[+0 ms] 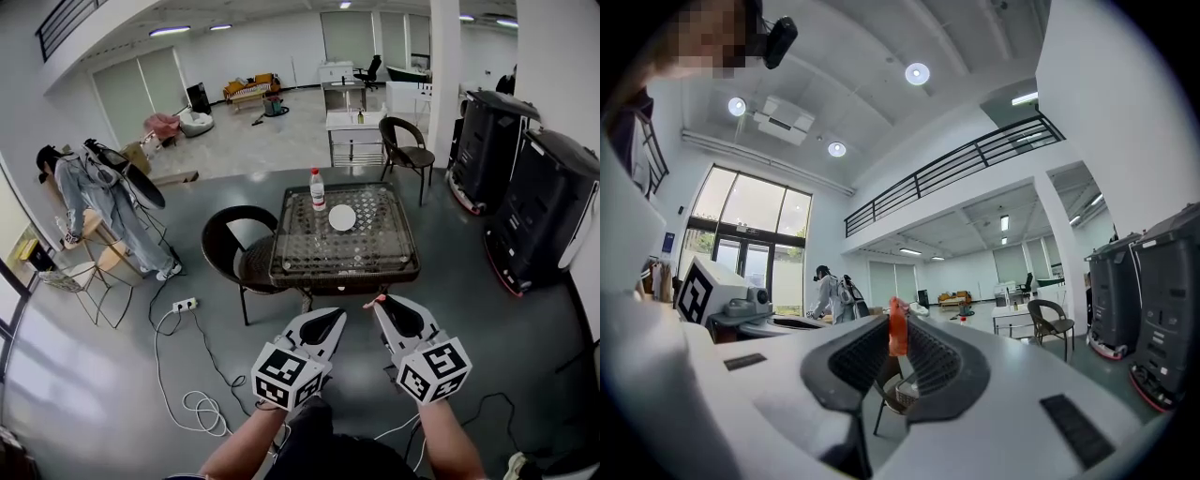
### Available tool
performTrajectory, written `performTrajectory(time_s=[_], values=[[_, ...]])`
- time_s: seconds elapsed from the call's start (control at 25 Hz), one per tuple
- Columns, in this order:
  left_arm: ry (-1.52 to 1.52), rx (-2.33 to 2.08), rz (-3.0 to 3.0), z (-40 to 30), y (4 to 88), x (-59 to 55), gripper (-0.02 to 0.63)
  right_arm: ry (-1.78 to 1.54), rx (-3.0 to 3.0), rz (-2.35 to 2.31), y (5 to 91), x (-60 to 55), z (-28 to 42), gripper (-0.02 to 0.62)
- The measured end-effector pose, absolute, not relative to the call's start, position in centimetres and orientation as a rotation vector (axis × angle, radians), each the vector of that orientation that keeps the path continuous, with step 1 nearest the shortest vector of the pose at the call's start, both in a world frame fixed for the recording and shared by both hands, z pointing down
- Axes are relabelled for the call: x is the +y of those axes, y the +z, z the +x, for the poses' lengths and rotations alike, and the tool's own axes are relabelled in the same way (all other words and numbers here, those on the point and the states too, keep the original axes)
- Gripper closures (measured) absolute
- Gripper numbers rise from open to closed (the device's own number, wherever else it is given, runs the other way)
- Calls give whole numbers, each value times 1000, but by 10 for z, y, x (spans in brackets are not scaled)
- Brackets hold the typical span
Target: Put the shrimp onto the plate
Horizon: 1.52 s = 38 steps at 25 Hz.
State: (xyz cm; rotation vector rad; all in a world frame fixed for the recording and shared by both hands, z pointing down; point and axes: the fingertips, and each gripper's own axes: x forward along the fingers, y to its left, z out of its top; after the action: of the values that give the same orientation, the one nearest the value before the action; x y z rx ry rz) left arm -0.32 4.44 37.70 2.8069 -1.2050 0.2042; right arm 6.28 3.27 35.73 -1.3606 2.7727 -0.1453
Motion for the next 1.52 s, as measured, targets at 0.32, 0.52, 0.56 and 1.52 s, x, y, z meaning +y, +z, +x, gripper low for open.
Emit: performTrajectory(time_s=[0.32, 0.52, 0.56, 1.52], values=[[198, -1167, 2787, -9, 388, -6, 597, -146, 2779, -1386, 363, -15, 56, 532], [203, -1134, 2758, -20, 405, -49, 597, -179, 2775, -1417, 375, -59, 46, 532], [205, -1128, 2752, -23, 408, -58, 597, -184, 2770, -1422, 376, -69, 45, 532], [221, -931, 2708, -74, 430, -255, 597, -287, 2731, -1655, 395, -272, 14, 532]])
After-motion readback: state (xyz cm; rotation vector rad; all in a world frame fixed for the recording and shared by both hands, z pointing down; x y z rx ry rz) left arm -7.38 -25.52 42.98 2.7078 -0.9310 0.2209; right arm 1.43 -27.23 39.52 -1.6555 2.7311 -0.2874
